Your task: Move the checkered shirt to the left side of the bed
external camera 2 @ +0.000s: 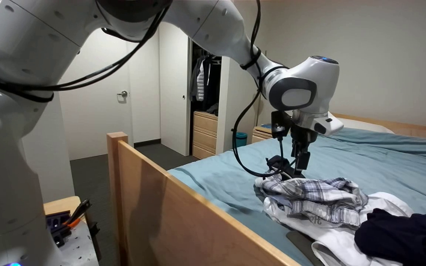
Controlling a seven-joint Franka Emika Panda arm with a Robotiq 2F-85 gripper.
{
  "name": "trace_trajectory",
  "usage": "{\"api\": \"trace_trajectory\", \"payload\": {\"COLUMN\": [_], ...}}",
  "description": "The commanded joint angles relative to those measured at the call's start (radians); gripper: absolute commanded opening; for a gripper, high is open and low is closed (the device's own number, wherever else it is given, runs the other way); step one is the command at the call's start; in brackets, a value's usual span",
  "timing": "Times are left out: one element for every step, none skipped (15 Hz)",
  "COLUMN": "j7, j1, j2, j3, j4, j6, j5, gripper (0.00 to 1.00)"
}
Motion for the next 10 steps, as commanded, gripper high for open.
{"api": "trace_trajectory", "payload": {"j7": [0.23,0.291,0.345,0.397,0.435,0.44,0.439,0.42,0.386,0.357], "j1": [0.089,0.116,0.139,0.16,0.174,0.171,0.164,0.149,0.128,0.11], "j2": [0.02,0.032,0.042,0.049,0.056,0.065,0.076,0.09,0.104,0.119], "j3": [-0.081,-0.109,-0.133,-0.156,-0.172,-0.167,-0.158,-0.139,-0.116,-0.093], "j4": [-0.002,0.006,0.01,0.016,0.025,0.036,0.049,0.062,0.074,0.085], "j6": [0.062,0.045,0.026,-0.003,-0.048,-0.084,-0.117,-0.128,-0.116,-0.081], "j5": [-0.138,-0.197,-0.249,-0.302,-0.351,-0.372,-0.384,-0.376,-0.352,-0.324], "gripper": [1.0,1.0,1.0,1.0,1.0,1.0,1.0,1.0,1.0,1.0]}}
